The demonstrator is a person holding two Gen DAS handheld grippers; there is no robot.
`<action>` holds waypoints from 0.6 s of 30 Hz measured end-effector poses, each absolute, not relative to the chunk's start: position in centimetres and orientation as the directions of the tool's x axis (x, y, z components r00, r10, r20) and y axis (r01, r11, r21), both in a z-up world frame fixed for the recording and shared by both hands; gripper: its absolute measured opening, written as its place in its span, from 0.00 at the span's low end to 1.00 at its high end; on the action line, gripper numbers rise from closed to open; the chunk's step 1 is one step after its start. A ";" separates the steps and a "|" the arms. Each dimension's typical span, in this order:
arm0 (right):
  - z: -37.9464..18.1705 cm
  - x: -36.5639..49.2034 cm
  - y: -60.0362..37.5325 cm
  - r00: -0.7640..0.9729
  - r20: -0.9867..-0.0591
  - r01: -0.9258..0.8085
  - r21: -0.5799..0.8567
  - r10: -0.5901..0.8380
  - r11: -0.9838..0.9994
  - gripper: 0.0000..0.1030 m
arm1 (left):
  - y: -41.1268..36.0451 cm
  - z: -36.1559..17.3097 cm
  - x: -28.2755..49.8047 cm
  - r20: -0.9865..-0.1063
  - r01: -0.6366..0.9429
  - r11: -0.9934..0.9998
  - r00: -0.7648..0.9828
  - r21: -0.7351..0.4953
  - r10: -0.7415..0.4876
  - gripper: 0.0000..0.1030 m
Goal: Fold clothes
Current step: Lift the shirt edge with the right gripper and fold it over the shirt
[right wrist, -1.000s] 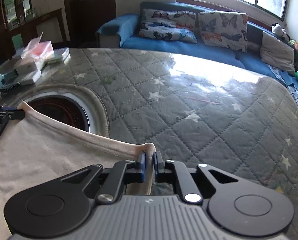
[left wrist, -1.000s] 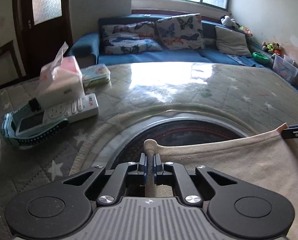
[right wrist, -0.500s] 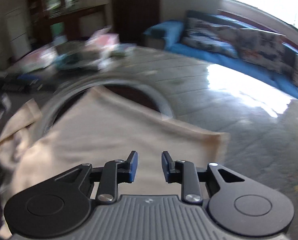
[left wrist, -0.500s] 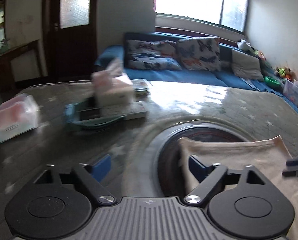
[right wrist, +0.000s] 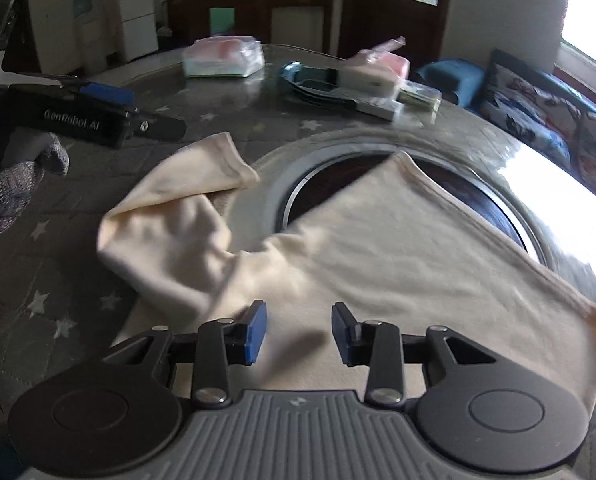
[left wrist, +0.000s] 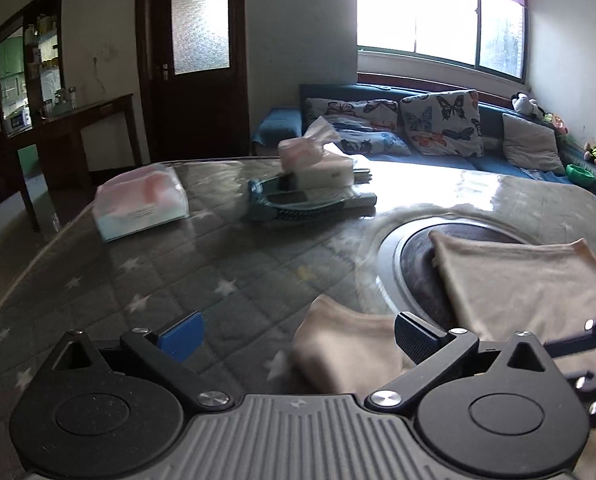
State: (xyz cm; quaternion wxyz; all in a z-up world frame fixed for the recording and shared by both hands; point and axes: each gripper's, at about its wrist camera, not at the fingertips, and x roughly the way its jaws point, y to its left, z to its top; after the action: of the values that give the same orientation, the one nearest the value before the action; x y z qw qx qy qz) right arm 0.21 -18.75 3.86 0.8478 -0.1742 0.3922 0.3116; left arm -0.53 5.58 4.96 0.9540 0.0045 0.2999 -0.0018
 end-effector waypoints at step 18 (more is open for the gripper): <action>4.8 6.5 -10.3 0.382 -0.782 -0.657 0.145 0.492 0.740 0.34 | 10.6 3.7 -5.8 -0.570 -0.108 0.993 0.820 -0.050 0.061 1.00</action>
State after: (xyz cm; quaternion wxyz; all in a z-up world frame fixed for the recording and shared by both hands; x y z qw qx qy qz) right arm 6.54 -10.29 4.79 0.8257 -0.0948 0.4338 0.3479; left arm -5.78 10.64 3.70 0.9530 -0.0400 0.2970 0.0443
